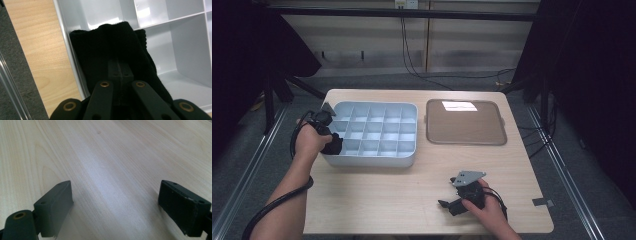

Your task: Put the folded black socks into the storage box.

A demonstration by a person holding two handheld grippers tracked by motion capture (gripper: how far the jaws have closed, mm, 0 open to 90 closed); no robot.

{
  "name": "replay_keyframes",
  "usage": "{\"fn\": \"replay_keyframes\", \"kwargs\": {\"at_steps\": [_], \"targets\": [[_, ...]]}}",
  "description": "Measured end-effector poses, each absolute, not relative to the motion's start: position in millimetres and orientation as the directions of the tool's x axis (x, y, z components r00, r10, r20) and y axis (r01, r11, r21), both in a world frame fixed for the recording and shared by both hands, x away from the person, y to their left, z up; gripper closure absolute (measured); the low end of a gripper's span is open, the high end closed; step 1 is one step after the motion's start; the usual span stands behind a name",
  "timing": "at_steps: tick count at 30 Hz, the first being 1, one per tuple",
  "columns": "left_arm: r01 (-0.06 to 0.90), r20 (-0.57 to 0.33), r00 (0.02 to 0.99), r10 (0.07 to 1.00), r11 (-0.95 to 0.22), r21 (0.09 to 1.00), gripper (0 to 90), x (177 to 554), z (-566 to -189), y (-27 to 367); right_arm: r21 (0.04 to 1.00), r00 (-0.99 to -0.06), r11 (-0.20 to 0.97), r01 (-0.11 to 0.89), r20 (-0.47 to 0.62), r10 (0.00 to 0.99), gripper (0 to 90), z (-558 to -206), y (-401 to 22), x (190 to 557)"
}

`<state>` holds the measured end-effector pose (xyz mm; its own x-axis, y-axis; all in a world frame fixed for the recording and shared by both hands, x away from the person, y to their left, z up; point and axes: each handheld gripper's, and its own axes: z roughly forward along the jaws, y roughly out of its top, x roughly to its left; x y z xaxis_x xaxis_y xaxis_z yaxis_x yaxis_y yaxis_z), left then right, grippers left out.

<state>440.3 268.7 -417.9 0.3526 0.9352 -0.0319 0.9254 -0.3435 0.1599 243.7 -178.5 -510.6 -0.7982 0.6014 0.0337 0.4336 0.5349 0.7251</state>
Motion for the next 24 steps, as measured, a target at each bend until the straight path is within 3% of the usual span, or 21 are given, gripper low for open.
{"fn": "replay_keyframes", "kwargs": {"at_steps": [24], "targets": [[0.926,-0.01,0.359,0.933,-0.355,0.129,90.0,440,-434,263,0.725,-0.798,0.536,0.433,0.031,0.602,11.6,-511,-178,244]]}}
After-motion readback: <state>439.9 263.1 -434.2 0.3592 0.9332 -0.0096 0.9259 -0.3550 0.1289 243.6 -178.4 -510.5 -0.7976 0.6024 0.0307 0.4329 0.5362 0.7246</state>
